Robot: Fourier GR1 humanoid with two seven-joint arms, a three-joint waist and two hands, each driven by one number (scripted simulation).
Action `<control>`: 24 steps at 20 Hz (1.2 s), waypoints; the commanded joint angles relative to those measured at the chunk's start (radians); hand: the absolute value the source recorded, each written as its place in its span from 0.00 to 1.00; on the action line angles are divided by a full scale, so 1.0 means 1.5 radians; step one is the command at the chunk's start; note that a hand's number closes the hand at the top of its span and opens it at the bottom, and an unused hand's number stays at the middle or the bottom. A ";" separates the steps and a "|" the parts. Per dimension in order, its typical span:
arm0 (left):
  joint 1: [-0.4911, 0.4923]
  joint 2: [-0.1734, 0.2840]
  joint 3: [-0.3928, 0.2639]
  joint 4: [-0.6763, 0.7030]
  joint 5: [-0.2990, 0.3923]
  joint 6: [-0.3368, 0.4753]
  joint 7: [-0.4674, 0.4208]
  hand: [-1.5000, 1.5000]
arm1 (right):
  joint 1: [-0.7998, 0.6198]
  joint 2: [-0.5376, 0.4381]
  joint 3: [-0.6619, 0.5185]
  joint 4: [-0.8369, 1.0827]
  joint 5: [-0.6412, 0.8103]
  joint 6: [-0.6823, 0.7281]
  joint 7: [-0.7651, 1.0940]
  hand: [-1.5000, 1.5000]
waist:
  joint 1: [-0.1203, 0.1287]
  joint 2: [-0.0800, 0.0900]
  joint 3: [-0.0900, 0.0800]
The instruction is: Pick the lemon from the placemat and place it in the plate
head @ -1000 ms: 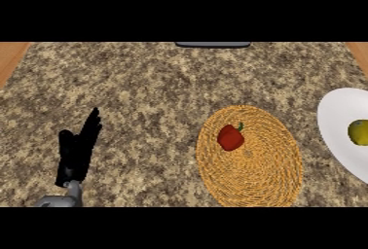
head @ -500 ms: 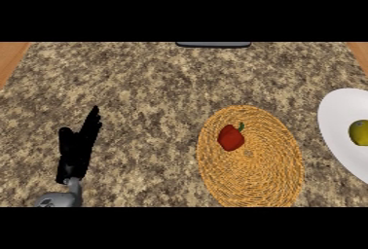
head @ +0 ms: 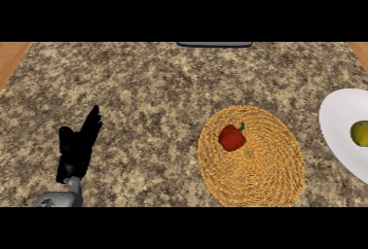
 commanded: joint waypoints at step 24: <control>0.001 -0.016 -0.010 -0.001 -0.012 -0.004 -0.011 0.50 | 0.048 -0.048 -0.056 0.043 -0.048 -0.026 -0.034 0.00 | 0.009 0.005 0.004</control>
